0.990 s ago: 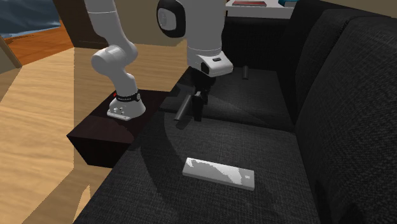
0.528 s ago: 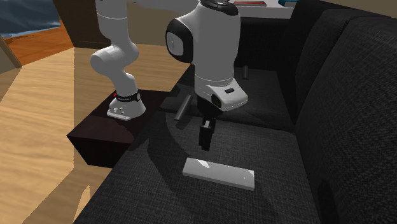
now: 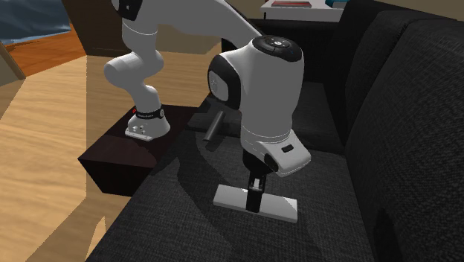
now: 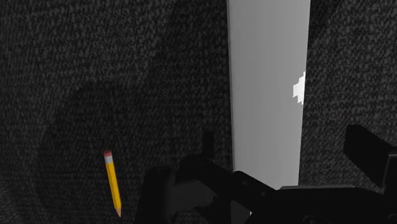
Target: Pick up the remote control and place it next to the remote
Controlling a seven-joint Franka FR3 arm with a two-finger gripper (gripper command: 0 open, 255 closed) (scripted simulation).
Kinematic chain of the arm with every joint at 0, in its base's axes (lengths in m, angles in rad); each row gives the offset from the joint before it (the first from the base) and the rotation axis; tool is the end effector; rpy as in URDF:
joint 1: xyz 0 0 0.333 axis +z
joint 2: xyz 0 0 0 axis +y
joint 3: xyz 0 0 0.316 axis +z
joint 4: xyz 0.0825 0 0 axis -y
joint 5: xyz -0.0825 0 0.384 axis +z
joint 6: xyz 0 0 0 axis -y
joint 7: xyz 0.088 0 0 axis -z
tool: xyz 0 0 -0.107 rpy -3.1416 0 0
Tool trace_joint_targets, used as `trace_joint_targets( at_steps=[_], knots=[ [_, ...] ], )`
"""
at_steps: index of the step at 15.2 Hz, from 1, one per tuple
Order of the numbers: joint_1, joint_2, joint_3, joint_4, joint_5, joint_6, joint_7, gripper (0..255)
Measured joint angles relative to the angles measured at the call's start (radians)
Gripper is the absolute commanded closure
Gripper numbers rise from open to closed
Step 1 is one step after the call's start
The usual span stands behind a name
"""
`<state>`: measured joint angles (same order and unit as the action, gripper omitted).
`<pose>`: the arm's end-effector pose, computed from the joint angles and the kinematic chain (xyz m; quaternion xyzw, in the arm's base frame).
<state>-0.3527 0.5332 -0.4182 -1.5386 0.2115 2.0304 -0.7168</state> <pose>0.5331 -0.4407 0.3651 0.9988 -0.0476 -0.0034 0.0092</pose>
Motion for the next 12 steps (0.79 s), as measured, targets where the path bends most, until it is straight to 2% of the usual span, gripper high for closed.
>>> trace_joint_targets(
  at_steps=[6, 12],
  knots=[
    [-0.007, 0.037, 0.01, -0.024, 0.017, 0.06, -0.011, 0],
    [-0.007, 0.041, 0.011, -0.027, 0.018, 0.066, -0.011, 0]
  ],
)
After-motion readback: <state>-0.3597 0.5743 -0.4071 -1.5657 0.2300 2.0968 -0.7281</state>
